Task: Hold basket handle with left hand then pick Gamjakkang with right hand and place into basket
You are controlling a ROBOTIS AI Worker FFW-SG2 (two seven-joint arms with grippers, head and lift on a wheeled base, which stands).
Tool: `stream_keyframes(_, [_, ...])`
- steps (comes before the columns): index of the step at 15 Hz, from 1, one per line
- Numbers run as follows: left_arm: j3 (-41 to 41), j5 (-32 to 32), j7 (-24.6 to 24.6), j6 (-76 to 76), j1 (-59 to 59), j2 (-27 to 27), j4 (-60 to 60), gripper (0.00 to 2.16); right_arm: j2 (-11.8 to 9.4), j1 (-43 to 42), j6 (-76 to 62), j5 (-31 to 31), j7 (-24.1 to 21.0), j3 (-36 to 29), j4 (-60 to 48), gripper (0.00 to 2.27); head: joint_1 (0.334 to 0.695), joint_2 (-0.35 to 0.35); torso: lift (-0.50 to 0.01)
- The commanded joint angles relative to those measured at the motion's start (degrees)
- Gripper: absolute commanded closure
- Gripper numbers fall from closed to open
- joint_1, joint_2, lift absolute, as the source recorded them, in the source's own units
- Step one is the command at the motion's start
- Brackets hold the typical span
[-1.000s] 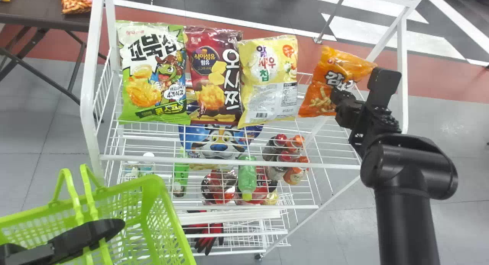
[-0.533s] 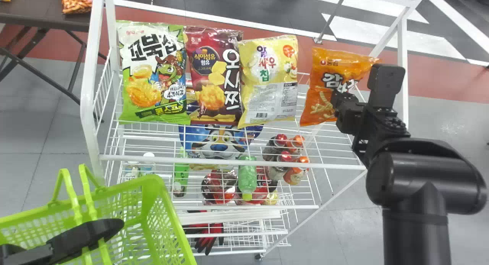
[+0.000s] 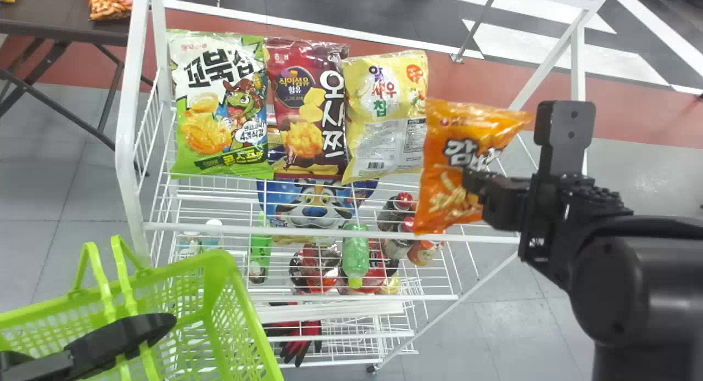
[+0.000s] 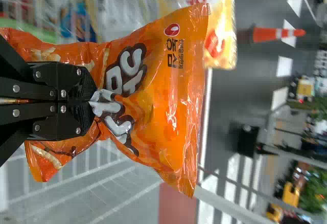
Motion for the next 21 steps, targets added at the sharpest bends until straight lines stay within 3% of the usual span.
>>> stream_keyframes(1, [0.0,0.1,-0.1,0.0,0.0,-0.1,0.1,2.15,0.0,1.2,6.0,-3.8,1.0,1.4,-6.1,2.25,0.695,-0.350,-0.017])
stream_keyframes(4, [0.0,0.1,-0.1,0.0,0.0,0.0,0.2,2.15,0.0,2.3,6.0,-9.5,1.5,4.4,-9.9,2.25,0.695,-0.335,-0.017])
stream_keyframes(9, [0.1,0.3,-0.1,0.0,-0.1,0.0,0.2,2.15,-0.1,4.3,6.0,-9.5,2.7,16.8,-8.1,2.25,0.695,-0.184,-0.017])
stream_keyframes(11, [0.1,0.4,-0.3,0.0,-0.1,-0.1,0.2,2.15,-0.1,4.5,6.0,-9.4,3.2,21.4,-5.6,2.25,0.695,-0.106,-0.017])
stream_keyframes(15, [0.0,0.5,-0.6,0.0,-0.1,-0.1,0.1,2.15,-0.1,4.3,6.0,-10.0,4.3,28.3,2.0,2.25,0.695,-0.017,-0.017])
stream_keyframes(19, [0.0,0.8,-0.7,0.0,-0.2,-0.1,0.4,2.15,0.3,3.8,1.3,-16.2,7.7,30.8,12.5,2.25,0.695,0.084,-0.017])
stream_keyframes(21, [0.0,1.0,-0.8,0.0,-0.3,-0.1,0.6,2.15,0.4,3.8,-4.7,-16.4,8.4,31.6,15.8,2.16,0.695,0.127,-0.017])
